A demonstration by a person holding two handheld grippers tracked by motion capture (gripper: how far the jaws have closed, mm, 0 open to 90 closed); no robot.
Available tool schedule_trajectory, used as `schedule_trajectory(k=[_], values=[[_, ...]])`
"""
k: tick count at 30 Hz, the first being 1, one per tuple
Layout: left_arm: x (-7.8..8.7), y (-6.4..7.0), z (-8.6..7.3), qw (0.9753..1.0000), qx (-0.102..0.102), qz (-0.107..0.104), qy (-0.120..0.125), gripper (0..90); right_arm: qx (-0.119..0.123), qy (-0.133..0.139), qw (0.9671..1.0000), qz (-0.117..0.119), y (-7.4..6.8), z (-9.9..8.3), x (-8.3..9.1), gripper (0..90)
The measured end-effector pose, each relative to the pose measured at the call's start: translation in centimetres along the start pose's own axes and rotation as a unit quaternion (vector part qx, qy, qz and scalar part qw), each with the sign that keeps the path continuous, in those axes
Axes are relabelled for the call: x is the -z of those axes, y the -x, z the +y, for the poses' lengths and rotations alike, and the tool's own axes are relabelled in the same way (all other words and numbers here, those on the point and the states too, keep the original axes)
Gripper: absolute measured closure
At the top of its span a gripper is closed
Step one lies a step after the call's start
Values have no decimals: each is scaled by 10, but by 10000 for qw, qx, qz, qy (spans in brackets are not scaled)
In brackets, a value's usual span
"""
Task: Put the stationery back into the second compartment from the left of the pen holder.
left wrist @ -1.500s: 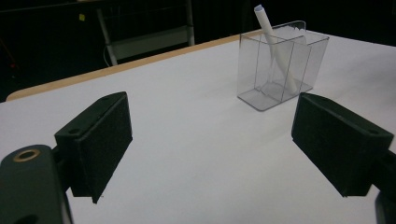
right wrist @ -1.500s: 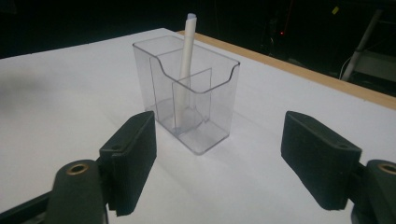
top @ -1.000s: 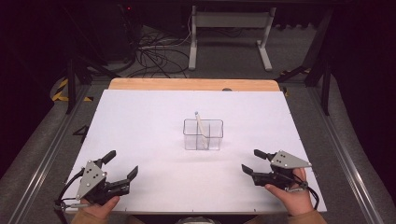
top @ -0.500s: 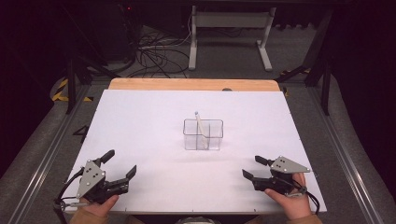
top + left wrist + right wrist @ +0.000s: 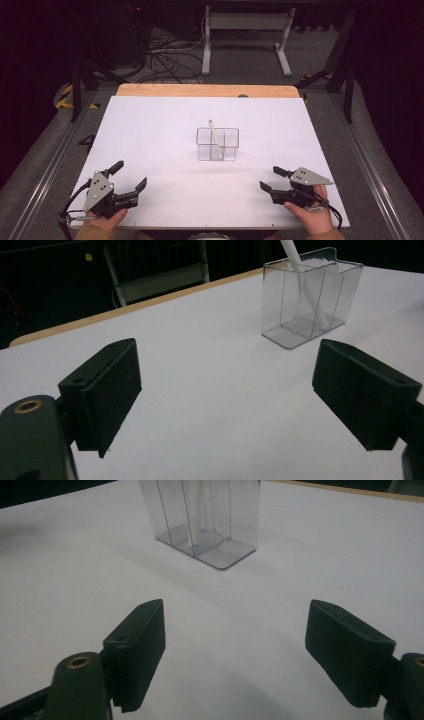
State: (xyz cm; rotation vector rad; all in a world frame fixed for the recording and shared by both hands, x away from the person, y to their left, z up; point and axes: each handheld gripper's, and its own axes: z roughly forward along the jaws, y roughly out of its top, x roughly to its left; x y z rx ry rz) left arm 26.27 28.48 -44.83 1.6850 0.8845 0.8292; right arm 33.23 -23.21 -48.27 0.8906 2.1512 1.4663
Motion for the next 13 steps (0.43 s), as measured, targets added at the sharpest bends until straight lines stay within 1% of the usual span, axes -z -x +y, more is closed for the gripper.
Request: schedule_trajectory(k=[9,13], values=[[0,0,0,10000,1,1,1,129,18,45,10000,-11,0,1,1,249],[0,0,0,10000,16,8,-6,129,49,72,9999,-94,1,2,2,249]])
